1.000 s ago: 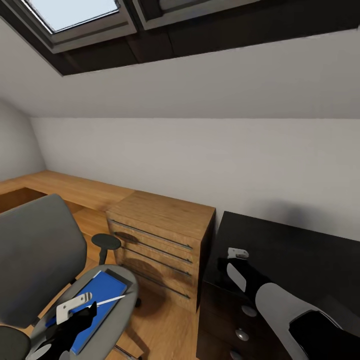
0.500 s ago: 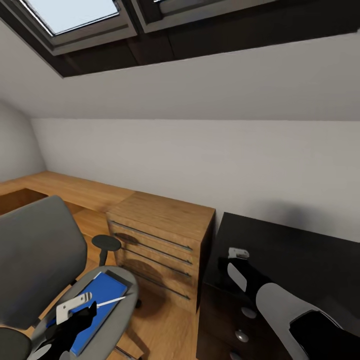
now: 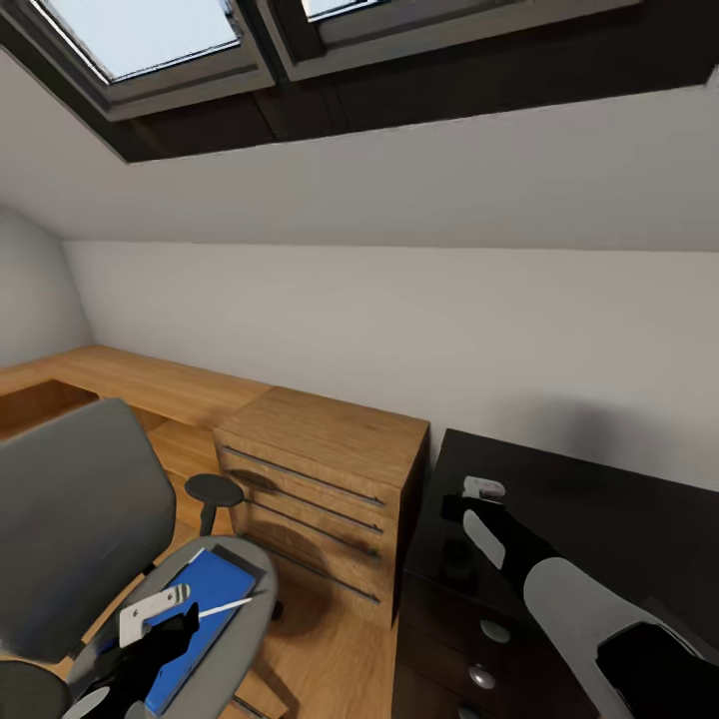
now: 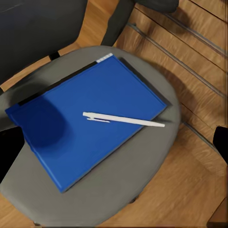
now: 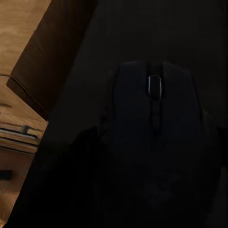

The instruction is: In the bedroom, organize the workspace by keeping the computer under the desk, ensuring the monitor is on the desk, placing the keyboard on the desk next to the monitor, placing the mouse on the desk next to the keyboard, moving the folder from the swivel chair onto the desk next to the mouse, stacking the notebook on top of the folder with the pen on top of the notebook, and positioning the swivel chair next to the desk.

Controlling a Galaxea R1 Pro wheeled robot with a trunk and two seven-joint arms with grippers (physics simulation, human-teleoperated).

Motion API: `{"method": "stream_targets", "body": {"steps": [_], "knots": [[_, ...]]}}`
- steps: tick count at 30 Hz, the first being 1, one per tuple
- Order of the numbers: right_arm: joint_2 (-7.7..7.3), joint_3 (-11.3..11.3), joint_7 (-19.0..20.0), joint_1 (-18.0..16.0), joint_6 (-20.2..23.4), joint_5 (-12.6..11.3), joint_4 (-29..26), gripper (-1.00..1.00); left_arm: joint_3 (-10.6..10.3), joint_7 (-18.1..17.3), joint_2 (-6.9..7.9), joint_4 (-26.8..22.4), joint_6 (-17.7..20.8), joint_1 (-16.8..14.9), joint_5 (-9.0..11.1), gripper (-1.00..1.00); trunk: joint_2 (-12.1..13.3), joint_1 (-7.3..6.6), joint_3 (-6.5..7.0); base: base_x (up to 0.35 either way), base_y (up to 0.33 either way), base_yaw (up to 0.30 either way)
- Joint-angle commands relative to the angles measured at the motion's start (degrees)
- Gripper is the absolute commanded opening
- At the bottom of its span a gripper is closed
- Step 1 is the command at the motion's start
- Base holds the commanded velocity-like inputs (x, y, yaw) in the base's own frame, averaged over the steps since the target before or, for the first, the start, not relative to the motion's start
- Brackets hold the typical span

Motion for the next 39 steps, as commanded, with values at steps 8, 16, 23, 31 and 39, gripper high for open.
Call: {"method": "stream_targets", "body": {"steps": [8, 16, 23, 31, 39], "knots": [[-1.16, 0.51, -0.43, -0.01, 2.87, -5.43, -2.09, -1.0, -1.88, 0.38, -0.01, 0.24, 0.29, -0.01, 0.55, 1.0, 3.19, -1.77, 1.39, -0.262, 0.0, 0.0], [-3.83, 0.54, -0.54, 0.37, 6.28, -6.22, -11.07, -1.0, -7.07, 0.64, 0.05, 6.3, 0.35, -0.01, 0.52, 1.0, 6.4, -3.53, 2.82, -0.332, -0.064, 0.0], [-5.07, -0.07, -3.48, 4.54, 10.81, -6.64, -22.52, -1.0, -11.22, 0.81, 0.05, 12.53, 0.31, -0.01, 0.77, 1.0, 9.2, -5.06, 4.08, -0.18, -0.091, 0.0], [-5.22, -0.53, -9.34, 6.79, 11.02, -8.33, -29.76, -1.0, -11.63, 0.31, -0.02, 16.78, 0.26, -0.01, 0.76, 1.0, 12.41, -6.82, 5.52, -0.008, -0.004, 0.0], [-5.17, -0.56, -12.07, 11.07, 11.15, -9.15, -40.65, -1.0, -11.73, -0.04, 0.46, 27.06, -1.51, -0.01, 0.51, 1.0, 15.62, -8.58, 6.95, 0.0, 0.0, 0.0]]}}
